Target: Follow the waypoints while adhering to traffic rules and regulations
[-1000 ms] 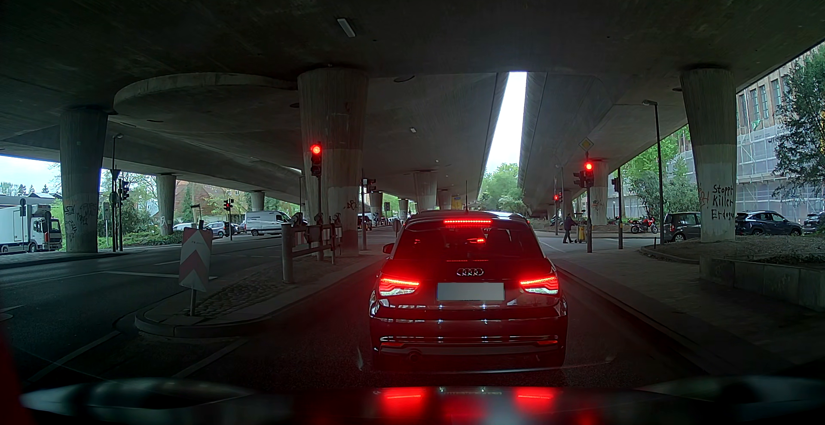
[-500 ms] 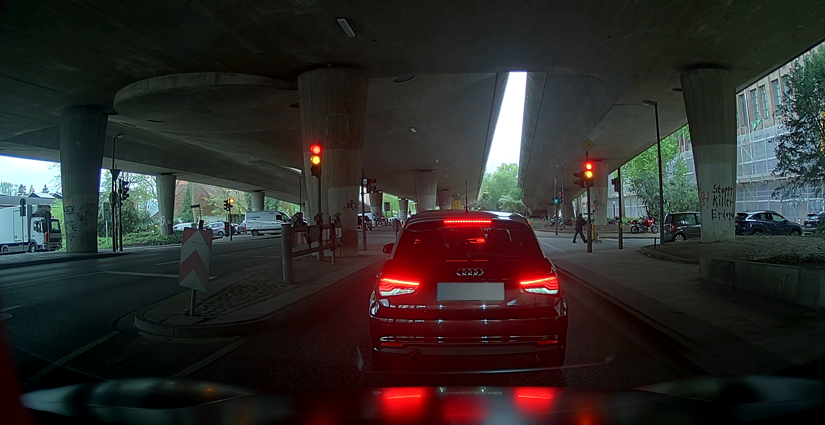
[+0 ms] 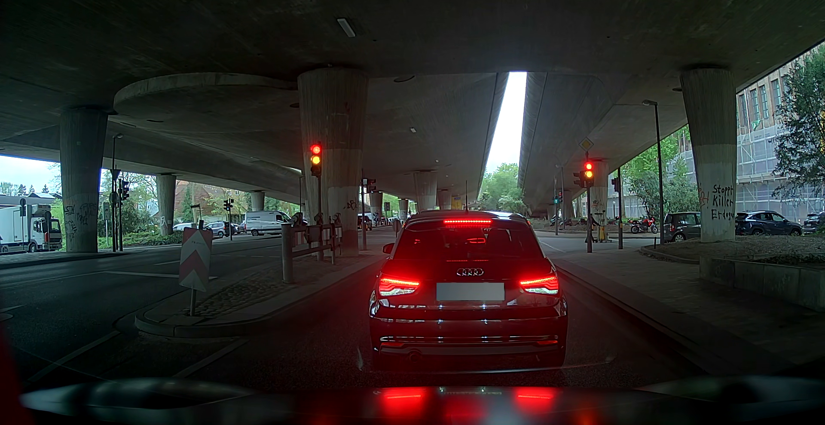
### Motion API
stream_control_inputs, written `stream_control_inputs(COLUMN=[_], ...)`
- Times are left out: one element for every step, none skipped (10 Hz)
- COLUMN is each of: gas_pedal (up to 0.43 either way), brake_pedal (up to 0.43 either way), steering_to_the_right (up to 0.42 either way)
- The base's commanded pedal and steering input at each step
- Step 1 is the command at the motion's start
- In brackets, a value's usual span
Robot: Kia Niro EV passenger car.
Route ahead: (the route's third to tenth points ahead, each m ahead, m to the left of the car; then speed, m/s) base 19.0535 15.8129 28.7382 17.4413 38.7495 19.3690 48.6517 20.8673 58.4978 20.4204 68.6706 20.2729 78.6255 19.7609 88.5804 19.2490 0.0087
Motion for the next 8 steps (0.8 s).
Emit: stream_control_inputs(gas_pedal=[0.0, 0.0, 0.0, 0.0, 0.0, 0.0, 0.0, 0.0], brake_pedal=[0.238, 0.238, 0.238, 0.238, 0.238, 0.22, 0.134, 0.006], steering_to_the_right=[0.086, 0.086, 0.086, 0.086, 0.086, 0.086, 0.086, 0.086])
